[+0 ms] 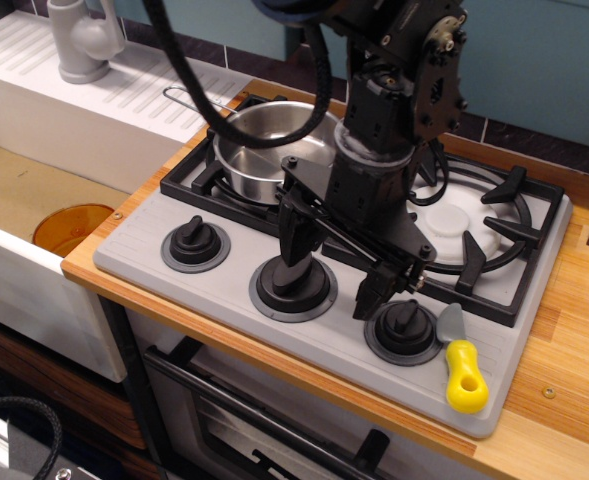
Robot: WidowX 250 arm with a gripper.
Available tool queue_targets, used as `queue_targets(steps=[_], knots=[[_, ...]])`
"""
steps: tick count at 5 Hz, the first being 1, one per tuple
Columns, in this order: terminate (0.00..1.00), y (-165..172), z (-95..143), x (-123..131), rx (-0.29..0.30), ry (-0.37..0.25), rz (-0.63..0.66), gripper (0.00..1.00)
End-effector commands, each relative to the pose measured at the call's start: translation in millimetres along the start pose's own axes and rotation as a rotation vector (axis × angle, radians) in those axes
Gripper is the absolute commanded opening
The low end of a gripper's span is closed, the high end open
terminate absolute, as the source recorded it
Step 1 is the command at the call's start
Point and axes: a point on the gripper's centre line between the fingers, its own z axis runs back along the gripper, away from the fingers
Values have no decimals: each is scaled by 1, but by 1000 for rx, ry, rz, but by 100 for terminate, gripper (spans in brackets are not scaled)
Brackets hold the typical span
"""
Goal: End effector reaching pot or pan
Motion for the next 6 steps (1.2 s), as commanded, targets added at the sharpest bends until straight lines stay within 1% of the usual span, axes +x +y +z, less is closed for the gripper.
queue_targets(steps=[1, 2, 3, 4, 6], knots=[[0, 0, 0, 0, 0, 0, 0, 100], [0, -12, 13, 10, 9, 21, 41, 100], [0, -15, 29, 19, 19, 49, 70, 100], [0, -18, 40, 26, 17, 63, 92, 100], [0, -18, 47, 56, 14, 46, 101, 100]])
